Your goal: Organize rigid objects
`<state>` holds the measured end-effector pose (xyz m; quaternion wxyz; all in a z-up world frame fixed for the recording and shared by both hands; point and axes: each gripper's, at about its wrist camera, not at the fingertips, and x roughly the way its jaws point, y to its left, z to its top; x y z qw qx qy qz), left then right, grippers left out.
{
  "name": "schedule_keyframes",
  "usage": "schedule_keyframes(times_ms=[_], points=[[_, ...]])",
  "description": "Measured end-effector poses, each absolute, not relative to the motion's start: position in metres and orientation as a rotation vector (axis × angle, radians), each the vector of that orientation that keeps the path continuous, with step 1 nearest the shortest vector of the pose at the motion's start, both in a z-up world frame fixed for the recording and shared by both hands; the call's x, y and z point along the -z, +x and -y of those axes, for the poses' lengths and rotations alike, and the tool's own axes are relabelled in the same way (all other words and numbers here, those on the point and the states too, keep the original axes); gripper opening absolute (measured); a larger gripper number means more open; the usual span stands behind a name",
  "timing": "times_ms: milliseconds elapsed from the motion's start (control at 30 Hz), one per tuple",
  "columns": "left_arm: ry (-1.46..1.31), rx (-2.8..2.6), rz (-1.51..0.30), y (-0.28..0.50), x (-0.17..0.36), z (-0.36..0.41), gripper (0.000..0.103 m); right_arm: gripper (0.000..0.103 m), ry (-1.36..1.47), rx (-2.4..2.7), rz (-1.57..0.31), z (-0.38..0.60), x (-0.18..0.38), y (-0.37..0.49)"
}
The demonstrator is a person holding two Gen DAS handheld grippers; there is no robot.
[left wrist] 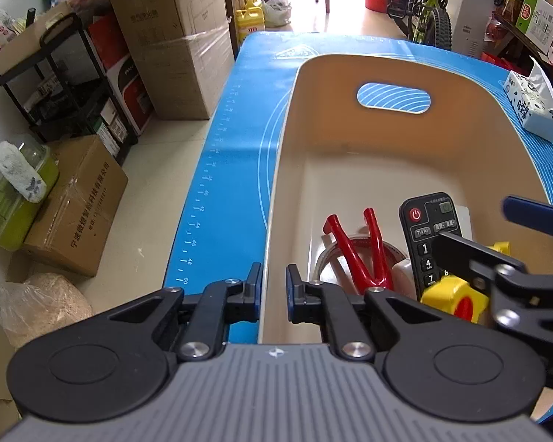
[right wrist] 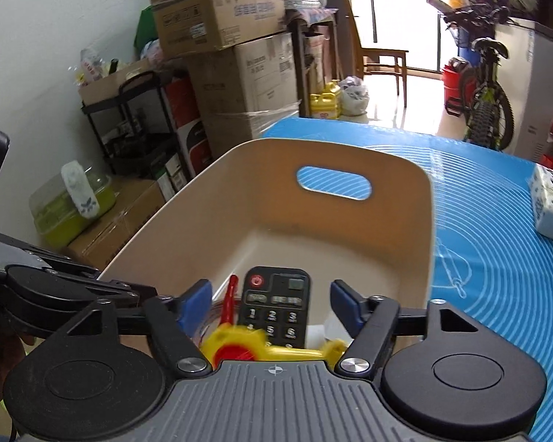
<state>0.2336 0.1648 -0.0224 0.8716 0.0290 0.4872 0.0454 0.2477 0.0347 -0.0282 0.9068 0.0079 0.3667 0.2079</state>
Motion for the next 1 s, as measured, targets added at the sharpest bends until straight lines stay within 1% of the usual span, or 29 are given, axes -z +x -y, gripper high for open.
schedule_keyframes(times_ms=[33,100,133,167,200,233,433,567,1000], points=[[0.058,-0.092,-1.011,0.233,0.021,-0.164,0.026,0.083,0.019,-0.426,-0.748,-0.032,0.027,0.245],[0.047,-0.084,-0.992,0.229,0.015,-0.162,0.047,0.088,0.014,-0.417,-0.732,-0.028,0.024,0.240],[0.050,-0.086,-0.980,0.227,0.011,-0.161,0.052,0.092,0.011,-0.410,-0.726,-0.026,0.022,0.238],[0.056,-0.092,-0.966,0.224,0.007,-0.158,0.061,0.094,0.011,-0.405,-0.721,-0.025,0.019,0.236],[0.061,-0.097,-0.950,0.222,0.003,-0.156,0.068,0.096,0.015,-0.405,-0.714,-0.023,0.017,0.233],[0.063,-0.101,-0.936,0.219,-0.001,-0.155,0.070,0.096,0.016,-0.405,-0.710,-0.020,0.015,0.231],[0.060,-0.116,-0.880,0.204,-0.027,-0.146,0.072,0.100,0.003,-0.378,-0.675,-0.006,-0.002,0.213],[0.076,-0.120,-0.854,0.187,-0.040,-0.138,0.074,0.100,0.026,-0.352,-0.667,0.016,-0.014,0.201],[0.110,-0.089,-0.799,0.119,-0.076,-0.088,0.075,0.100,-0.006,-0.287,-0.634,0.071,-0.051,0.132]])
